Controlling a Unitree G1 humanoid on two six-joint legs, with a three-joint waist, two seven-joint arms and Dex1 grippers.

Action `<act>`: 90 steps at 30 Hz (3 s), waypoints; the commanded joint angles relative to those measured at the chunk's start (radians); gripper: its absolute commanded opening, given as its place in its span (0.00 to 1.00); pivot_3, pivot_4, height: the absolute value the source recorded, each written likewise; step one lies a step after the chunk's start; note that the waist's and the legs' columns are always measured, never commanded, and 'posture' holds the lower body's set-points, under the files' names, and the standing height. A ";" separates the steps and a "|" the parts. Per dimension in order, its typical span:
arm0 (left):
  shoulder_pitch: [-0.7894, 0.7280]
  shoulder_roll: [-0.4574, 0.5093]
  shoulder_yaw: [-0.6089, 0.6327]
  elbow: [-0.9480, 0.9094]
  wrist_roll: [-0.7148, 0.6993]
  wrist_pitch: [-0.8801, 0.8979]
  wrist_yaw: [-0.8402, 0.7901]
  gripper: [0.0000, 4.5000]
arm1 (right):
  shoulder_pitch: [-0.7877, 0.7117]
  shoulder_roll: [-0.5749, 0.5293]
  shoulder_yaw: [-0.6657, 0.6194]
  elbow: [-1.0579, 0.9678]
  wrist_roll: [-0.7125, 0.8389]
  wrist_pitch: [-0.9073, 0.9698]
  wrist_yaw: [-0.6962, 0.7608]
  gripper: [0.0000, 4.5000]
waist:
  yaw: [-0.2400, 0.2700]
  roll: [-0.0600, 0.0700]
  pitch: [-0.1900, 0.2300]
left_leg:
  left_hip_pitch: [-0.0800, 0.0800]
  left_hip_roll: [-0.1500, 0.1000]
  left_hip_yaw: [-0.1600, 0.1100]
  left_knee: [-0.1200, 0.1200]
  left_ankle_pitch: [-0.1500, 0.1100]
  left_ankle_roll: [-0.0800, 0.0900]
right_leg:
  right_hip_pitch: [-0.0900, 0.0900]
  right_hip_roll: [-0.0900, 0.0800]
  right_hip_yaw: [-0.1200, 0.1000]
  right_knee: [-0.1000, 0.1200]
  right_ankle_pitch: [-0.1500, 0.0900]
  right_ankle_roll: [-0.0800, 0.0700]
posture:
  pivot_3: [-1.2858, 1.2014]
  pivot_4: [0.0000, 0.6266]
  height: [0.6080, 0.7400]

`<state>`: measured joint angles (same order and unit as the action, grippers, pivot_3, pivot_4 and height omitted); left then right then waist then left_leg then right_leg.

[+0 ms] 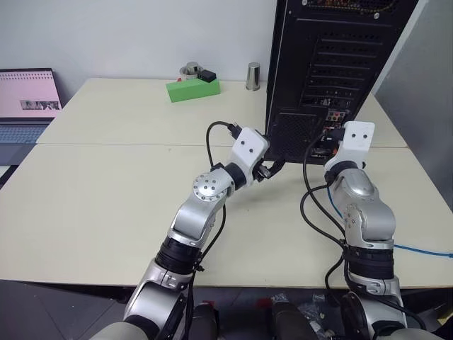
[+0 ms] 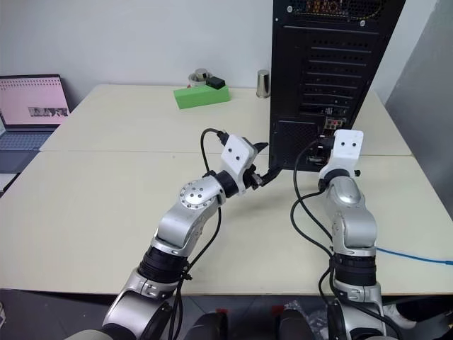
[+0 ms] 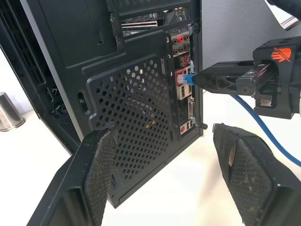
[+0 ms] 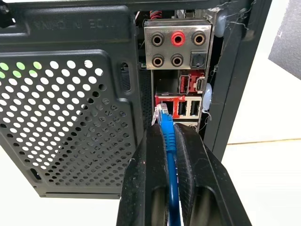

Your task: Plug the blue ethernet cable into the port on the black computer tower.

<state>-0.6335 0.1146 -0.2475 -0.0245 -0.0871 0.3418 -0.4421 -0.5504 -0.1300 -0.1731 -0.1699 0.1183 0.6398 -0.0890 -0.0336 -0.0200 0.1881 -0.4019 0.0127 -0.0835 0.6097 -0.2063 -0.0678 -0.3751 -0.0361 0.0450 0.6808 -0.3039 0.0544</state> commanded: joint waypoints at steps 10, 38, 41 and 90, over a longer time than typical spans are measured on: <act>0.000 -0.004 0.011 -0.029 0.005 -0.006 0.006 0.76 | -0.031 0.006 -0.014 -0.006 -0.001 -0.027 -0.016 0.00 | 0.000 0.000 0.000 | 0.000 0.000 0.000 0.000 0.000 0.000 | 0.000 0.000 0.000 0.000 0.000 0.000 | 0.52 0.24 1.00; 0.001 -0.003 0.009 -0.026 0.007 -0.007 -0.004 0.76 | -0.044 0.003 0.000 -0.049 -0.010 0.003 -0.014 0.00 | -0.008 0.000 0.000 | 0.000 0.000 0.000 0.000 0.000 0.000 | -0.001 0.000 0.000 0.000 0.000 0.000 | 0.52 0.24 1.00; 0.002 -0.002 0.008 -0.027 0.008 -0.007 -0.005 0.76 | -0.045 0.003 0.000 -0.038 -0.011 -0.004 -0.013 0.00 | -0.008 0.000 0.000 | 0.000 0.000 0.000 0.000 0.000 0.000 | -0.001 0.000 0.000 0.000 0.000 0.000 | 0.52 0.24 1.00; -0.002 -0.015 0.019 -0.031 0.002 0.004 0.003 0.76 | -0.140 0.118 0.014 0.134 -0.034 -0.096 -0.098 0.00 | -0.024 0.000 0.000 | 0.000 0.000 0.000 -0.001 0.000 0.000 | -0.001 0.000 0.001 0.001 0.000 0.000 | 0.52 0.24 1.00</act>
<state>-0.6210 0.1092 -0.2460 -0.0247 -0.0769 0.3465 -0.4453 -0.6530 -0.0173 -0.1817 -0.0353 0.0902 0.5721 -0.1944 -0.0579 -0.0198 0.1882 -0.4016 0.0131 -0.0830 0.6091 -0.2063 -0.0678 -0.3761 -0.0358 0.0460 0.6814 -0.3039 0.0544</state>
